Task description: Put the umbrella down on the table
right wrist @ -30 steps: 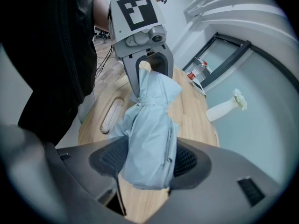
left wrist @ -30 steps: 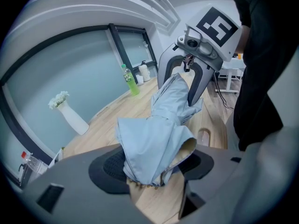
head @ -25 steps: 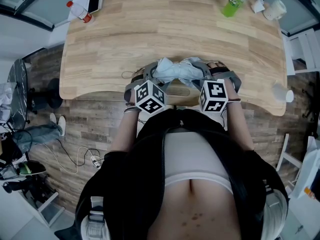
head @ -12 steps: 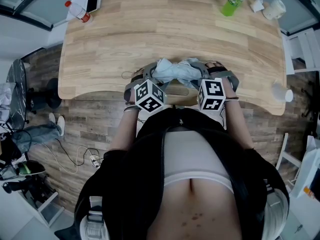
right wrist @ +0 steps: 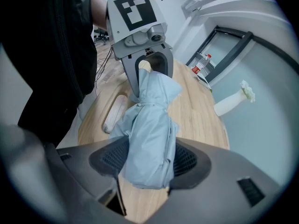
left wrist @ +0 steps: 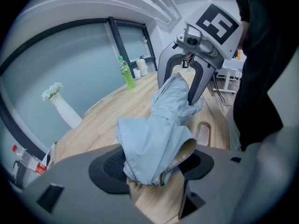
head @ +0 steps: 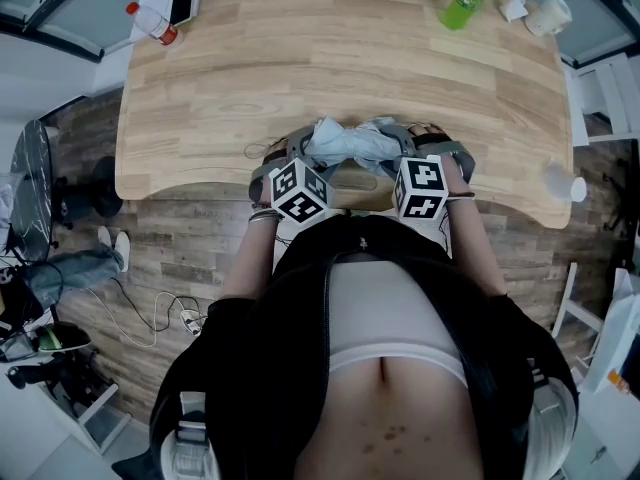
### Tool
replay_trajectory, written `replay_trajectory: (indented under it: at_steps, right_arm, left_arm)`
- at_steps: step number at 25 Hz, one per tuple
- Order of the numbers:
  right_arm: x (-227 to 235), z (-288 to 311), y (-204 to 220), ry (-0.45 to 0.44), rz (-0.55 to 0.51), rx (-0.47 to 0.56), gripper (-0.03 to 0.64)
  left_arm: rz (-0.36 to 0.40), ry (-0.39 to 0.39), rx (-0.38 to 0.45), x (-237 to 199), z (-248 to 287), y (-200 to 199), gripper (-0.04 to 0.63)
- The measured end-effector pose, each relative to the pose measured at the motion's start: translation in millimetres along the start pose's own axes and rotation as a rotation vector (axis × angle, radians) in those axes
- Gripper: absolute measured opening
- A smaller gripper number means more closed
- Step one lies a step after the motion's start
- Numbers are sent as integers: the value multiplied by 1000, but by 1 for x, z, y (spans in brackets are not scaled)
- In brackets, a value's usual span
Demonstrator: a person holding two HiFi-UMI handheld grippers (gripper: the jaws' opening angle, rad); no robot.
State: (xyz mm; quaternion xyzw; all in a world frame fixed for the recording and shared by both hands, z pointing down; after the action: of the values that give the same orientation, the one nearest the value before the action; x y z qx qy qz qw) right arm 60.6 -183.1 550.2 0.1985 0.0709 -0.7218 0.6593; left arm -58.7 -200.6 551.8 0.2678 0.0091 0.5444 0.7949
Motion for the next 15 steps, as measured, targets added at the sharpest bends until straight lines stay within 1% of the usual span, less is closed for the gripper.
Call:
replay_trajectory:
  at_steps: [15]
  right_arm:
    - [-1,7,-1,-13,-4,7,288]
  left_arm:
    - [-23,18,-14,1,10,7,298]
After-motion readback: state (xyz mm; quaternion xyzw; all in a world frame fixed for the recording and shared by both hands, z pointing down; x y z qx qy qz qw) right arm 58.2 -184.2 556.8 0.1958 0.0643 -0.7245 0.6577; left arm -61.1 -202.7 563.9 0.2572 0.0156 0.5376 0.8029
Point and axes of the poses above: the fingertips, and each gripper's own axes: z forward along the fingers, x to its right, y out of its underside, the point moved 4 cm from there along -z, backward along the fingers, and after that the axes turned 9 degrees about -x, right-handed, at the moved point
